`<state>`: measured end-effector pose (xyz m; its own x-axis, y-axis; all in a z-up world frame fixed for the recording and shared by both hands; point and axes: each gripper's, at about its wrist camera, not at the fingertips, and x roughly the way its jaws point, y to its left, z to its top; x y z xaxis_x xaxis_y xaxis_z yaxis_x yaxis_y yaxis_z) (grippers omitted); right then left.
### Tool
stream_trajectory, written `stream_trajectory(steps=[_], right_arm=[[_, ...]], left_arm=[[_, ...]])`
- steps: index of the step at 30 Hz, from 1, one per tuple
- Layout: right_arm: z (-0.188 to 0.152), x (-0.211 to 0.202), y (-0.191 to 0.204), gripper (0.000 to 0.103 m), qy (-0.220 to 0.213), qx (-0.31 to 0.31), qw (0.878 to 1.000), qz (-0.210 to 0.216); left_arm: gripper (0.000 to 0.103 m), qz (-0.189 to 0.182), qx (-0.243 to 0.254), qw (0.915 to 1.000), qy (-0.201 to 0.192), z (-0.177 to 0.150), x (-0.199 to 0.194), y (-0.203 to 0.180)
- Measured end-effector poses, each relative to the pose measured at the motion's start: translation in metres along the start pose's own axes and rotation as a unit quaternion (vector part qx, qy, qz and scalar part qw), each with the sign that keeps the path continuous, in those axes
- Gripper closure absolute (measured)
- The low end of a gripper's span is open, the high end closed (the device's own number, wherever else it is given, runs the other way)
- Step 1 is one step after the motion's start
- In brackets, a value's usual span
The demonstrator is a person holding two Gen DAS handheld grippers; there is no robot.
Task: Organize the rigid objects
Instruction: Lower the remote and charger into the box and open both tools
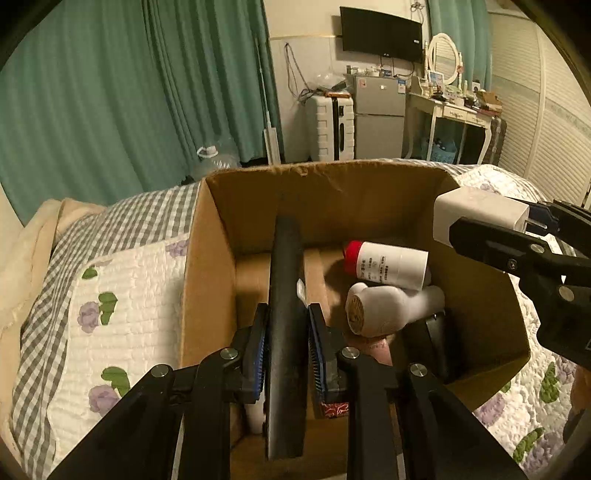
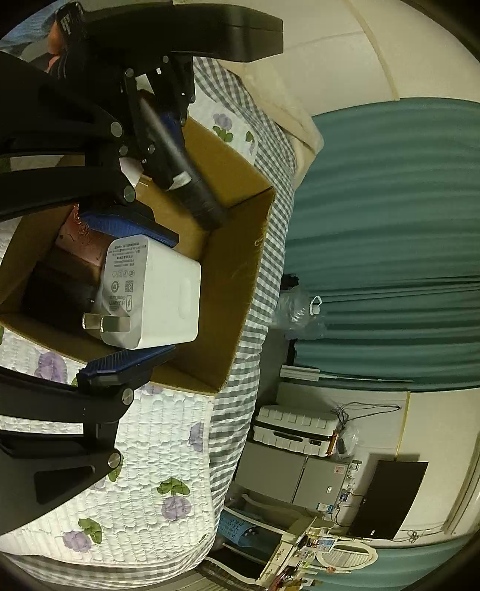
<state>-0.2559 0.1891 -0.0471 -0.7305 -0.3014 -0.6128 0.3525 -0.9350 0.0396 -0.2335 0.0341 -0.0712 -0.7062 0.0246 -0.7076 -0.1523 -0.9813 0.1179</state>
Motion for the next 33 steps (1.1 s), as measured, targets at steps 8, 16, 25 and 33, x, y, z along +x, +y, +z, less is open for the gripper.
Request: stream_trajectory(steps=[8,16,25,33], right_arm=[[-0.003,-0.008,-0.011,0.05,-0.006,0.023,1.0,0.005],[0.005,0.002,0.003,0.05,-0.009,0.007,1.0,0.011],[0.007,0.066,0.022,0.05,0.049,-0.01,0.999,0.011],[0.007,0.044,0.025,0.023,0.014,-0.028,0.999,-0.01]], left_arm=[[0.037,0.036,0.002,0.9988,-0.032,0.005,-0.03,-0.001],[0.036,0.053,-0.028,0.9973,-0.044,0.009,-0.049,0.021],[0.036,0.055,-0.056,0.996,-0.043,0.006,-0.035,0.046],[0.036,0.053,-0.06,0.9952,-0.056,0.004,-0.041,0.047]])
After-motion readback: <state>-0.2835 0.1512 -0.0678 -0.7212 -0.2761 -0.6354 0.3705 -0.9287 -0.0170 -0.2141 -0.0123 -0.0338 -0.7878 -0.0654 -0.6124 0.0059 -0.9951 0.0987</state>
